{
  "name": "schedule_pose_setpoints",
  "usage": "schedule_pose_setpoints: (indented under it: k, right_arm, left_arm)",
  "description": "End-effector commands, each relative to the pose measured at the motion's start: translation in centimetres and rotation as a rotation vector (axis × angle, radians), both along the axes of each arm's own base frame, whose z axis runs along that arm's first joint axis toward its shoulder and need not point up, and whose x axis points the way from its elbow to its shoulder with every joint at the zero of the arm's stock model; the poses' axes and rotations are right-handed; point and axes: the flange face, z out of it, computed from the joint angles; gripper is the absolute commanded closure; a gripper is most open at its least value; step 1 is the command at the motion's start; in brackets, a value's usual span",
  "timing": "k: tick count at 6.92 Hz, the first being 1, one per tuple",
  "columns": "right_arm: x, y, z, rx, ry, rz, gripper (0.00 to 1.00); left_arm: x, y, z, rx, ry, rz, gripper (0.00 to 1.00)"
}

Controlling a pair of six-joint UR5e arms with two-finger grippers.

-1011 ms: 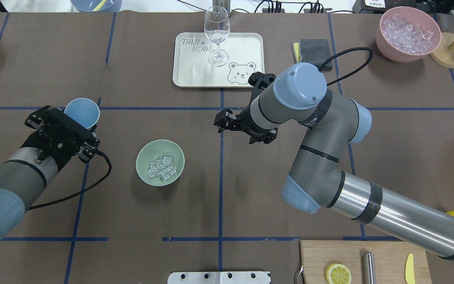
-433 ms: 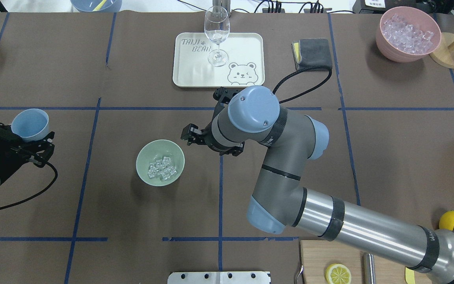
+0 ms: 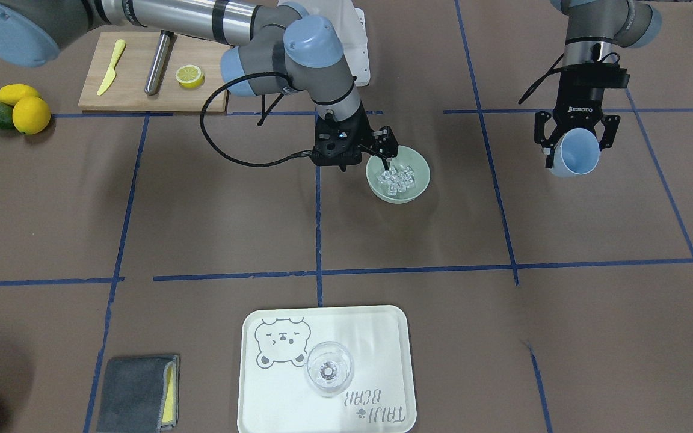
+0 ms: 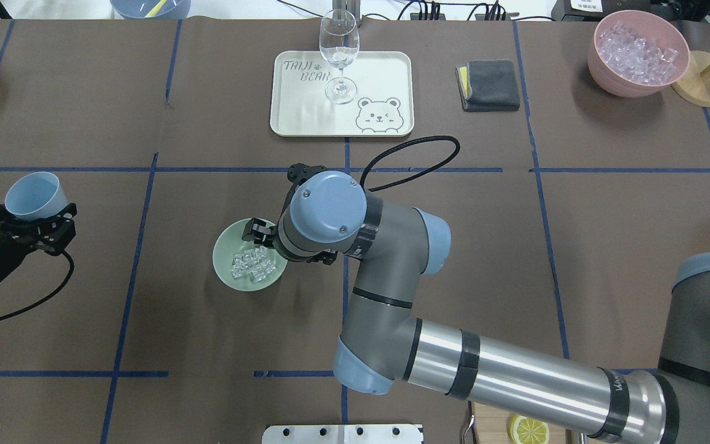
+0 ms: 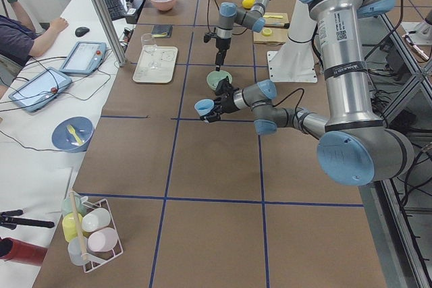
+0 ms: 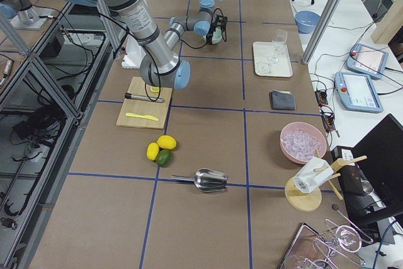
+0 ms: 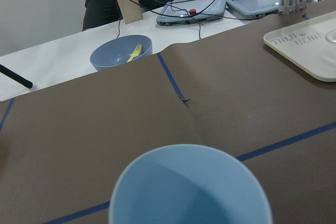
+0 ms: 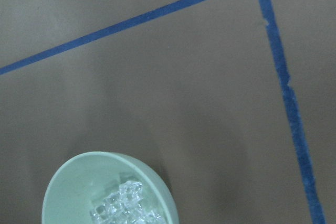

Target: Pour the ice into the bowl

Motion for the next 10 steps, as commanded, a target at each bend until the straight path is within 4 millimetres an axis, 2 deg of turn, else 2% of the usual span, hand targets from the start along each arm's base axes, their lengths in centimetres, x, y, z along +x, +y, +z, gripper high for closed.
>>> schedule_pose_setpoints:
  k: [1,2,3,4,6,8,10]
  right_arm:
    - [-3.6,0.9,1.0,-0.004,0.056,-0.012,0.09]
    - [-3.6,0.8,1.0,-0.001,0.057,-0.012,0.57]
    - [-3.5,0.8,1.1,0.000,0.060,-0.014,0.92]
    - [-3.2,0.8,0.8,-0.001,0.059,-0.013,1.00]
    - [-1.9,0.2,0.4,0.000,0.045,-0.008,1.00]
    - [-1.5,0.2,0.8,0.005,0.048,-0.001,1.00]
    - [-0.3,-0.1,-0.7,0.013,0.015,0.001,1.00]
  left_arm:
    - [-0.3,-0.4,0.8,-0.068,0.090,-0.033,1.00]
    - [-0.7,-0.9,1.0,-0.116,0.133,-0.014,1.00]
    - [-0.5,-1.1,2.3,-0.131,0.116,-0.011,1.00]
    - [-0.8,-2.0,3.5,-0.138,0.096,-0.029,1.00]
    - [-1.0,-2.0,5.9,-0.139,0.106,-0.014,1.00]
    - [-1.3,-2.0,9.6,-0.133,0.117,-0.015,1.00]
    - [-2.1,-1.7,10.8,-0.132,0.117,-0.030,1.00]
